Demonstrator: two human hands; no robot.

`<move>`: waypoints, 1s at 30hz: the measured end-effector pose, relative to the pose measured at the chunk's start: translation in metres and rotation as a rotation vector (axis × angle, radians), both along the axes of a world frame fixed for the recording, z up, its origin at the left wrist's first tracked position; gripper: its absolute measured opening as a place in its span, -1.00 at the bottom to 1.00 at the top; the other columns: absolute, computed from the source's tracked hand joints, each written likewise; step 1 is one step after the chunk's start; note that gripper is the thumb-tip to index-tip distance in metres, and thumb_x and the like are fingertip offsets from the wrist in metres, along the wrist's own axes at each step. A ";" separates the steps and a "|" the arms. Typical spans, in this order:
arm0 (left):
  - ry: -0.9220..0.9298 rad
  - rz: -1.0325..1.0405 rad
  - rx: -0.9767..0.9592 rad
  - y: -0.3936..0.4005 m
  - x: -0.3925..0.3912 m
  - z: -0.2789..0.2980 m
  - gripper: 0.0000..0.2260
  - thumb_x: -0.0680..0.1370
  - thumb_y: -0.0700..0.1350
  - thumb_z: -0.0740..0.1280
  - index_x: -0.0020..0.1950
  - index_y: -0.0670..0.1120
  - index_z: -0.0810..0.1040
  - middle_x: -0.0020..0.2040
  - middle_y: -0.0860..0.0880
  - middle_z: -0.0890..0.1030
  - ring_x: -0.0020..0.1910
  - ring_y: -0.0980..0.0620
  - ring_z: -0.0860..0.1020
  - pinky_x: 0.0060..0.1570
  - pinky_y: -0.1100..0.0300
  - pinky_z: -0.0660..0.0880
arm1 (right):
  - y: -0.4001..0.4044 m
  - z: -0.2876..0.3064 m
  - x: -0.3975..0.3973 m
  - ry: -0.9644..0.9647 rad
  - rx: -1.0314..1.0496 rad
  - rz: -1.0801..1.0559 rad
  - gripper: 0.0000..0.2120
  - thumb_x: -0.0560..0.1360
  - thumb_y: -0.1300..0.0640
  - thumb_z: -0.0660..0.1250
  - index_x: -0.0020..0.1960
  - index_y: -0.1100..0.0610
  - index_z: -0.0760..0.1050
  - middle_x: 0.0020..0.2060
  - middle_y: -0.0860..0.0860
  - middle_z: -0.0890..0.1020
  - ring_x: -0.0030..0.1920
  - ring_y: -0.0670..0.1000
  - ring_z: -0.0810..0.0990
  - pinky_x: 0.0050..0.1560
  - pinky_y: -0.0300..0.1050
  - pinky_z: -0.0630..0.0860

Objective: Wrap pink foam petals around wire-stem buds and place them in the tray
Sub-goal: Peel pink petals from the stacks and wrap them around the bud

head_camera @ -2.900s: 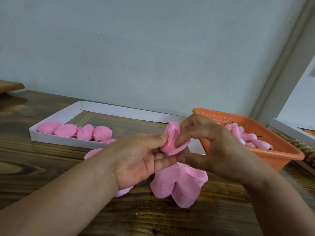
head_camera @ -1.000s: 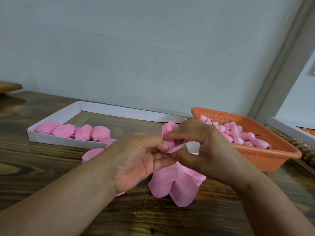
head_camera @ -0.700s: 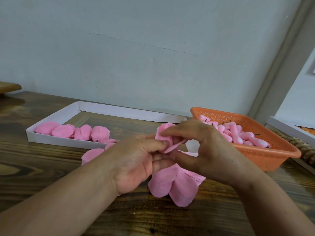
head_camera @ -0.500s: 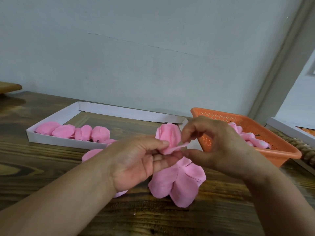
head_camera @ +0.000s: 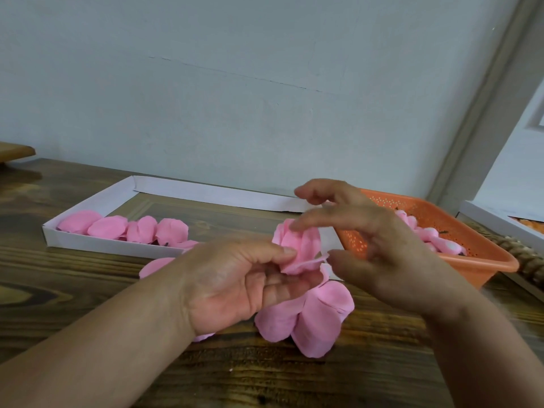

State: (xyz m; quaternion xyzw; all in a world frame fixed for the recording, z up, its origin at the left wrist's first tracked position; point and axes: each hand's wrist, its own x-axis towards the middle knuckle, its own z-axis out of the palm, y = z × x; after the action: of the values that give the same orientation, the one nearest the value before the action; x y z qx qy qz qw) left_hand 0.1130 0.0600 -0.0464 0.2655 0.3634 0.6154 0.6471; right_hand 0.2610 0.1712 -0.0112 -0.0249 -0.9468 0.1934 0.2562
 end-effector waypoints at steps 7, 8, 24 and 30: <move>0.038 -0.025 -0.024 -0.001 -0.001 0.000 -0.79 0.34 -0.30 0.32 -0.11 -0.37 0.66 -0.08 -0.30 0.66 -0.17 -0.14 0.69 -0.17 0.13 0.64 | 0.001 -0.002 0.000 -0.089 0.069 -0.057 -0.77 0.25 0.24 0.29 -0.14 -0.01 0.44 0.32 -0.08 0.36 0.35 -0.16 0.30 0.35 -0.17 0.24; 0.032 -0.023 -0.028 0.000 -0.001 0.000 -0.79 0.35 -0.30 0.33 -0.10 -0.36 0.66 -0.06 -0.30 0.66 -0.16 -0.14 0.69 -0.16 0.13 0.64 | 0.002 -0.003 0.000 -0.093 0.060 -0.051 -0.74 0.25 0.24 0.30 -0.10 0.00 0.46 0.32 -0.09 0.36 0.36 -0.17 0.30 0.38 -0.08 0.23; -0.034 -0.045 -0.046 0.000 -0.001 0.001 -0.86 0.33 -0.32 0.34 -0.22 -0.36 0.66 -0.25 -0.27 0.63 -0.36 -0.08 0.66 -0.40 0.22 0.62 | -0.001 0.000 0.001 -0.097 -0.146 0.051 -0.70 0.28 0.26 0.40 -0.03 0.01 0.52 0.32 -0.07 0.41 0.39 -0.14 0.32 0.37 -0.14 0.26; 0.008 -0.050 -0.062 -0.002 0.002 0.001 -0.83 0.22 -0.31 0.40 -0.22 -0.32 0.68 -0.24 -0.24 0.65 -0.36 -0.06 0.66 -0.47 0.24 0.59 | -0.007 -0.006 -0.009 0.011 -0.253 0.039 -0.86 0.39 0.28 0.41 -0.20 0.05 0.56 0.21 -0.07 0.50 0.07 -0.07 0.57 0.06 -0.32 0.47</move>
State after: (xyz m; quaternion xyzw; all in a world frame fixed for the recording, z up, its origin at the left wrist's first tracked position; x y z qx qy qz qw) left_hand 0.1152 0.0577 -0.0449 0.2569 0.3780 0.5863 0.6688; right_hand 0.2522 0.1645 -0.0171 -0.0374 -0.9136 0.3164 0.2525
